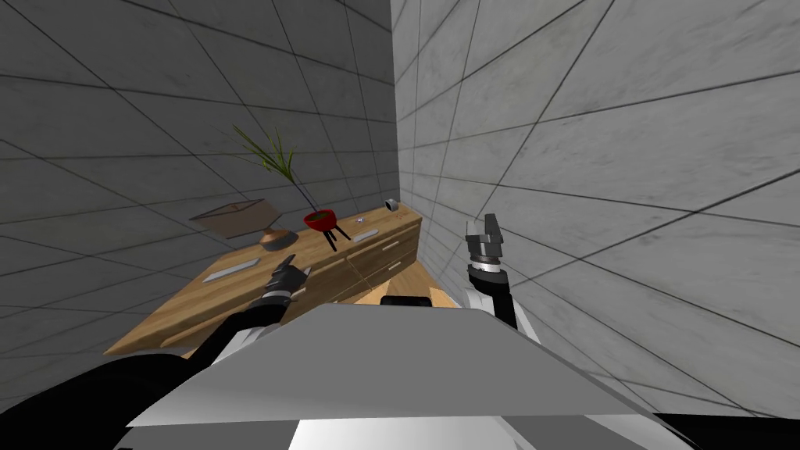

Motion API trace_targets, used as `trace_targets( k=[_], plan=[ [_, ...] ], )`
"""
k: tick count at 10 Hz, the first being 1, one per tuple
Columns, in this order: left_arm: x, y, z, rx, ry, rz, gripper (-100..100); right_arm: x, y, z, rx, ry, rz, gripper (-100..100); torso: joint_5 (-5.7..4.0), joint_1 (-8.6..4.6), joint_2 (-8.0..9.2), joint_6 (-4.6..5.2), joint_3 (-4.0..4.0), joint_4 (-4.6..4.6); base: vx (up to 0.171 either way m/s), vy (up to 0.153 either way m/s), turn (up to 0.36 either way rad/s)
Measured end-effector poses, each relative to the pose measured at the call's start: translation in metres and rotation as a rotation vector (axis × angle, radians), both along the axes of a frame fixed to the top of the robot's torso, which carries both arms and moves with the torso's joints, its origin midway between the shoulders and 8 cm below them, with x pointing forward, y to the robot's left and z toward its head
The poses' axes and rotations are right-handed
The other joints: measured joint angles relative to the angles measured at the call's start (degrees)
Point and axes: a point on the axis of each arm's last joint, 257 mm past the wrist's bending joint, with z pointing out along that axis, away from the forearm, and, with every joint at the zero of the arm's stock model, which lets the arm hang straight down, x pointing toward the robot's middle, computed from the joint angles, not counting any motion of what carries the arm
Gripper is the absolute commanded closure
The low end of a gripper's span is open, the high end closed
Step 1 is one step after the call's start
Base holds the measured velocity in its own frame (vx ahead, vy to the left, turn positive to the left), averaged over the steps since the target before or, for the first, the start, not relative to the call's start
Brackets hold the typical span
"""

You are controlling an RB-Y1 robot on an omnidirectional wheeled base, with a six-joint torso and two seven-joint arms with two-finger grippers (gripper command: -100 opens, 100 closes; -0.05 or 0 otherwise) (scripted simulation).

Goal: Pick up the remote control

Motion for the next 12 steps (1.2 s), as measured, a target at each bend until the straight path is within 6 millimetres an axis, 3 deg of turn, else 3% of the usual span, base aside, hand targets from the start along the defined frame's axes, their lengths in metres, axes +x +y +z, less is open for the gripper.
trace_targets(
  k=[8,12],
  plan=[
    [-0.05,0.04,-0.029,-0.135,0.166,0.104,-100,0.0,0.0,0.0,0.0,0.0,0.0,0,0.0,-0.03,-0.06,0.0,-0.04,-0.01,-0.003,-0.029,-0.119],
    [-0.089,0.066,-0.051,-0.23,0.262,0.18,-100,0.0,0.0,0.0,0.0,0.0,0.0,0,0.0,0.0,-0.14,-0.01,-0.08,-0.03,0.019,-0.026,-0.109]
  ],
)
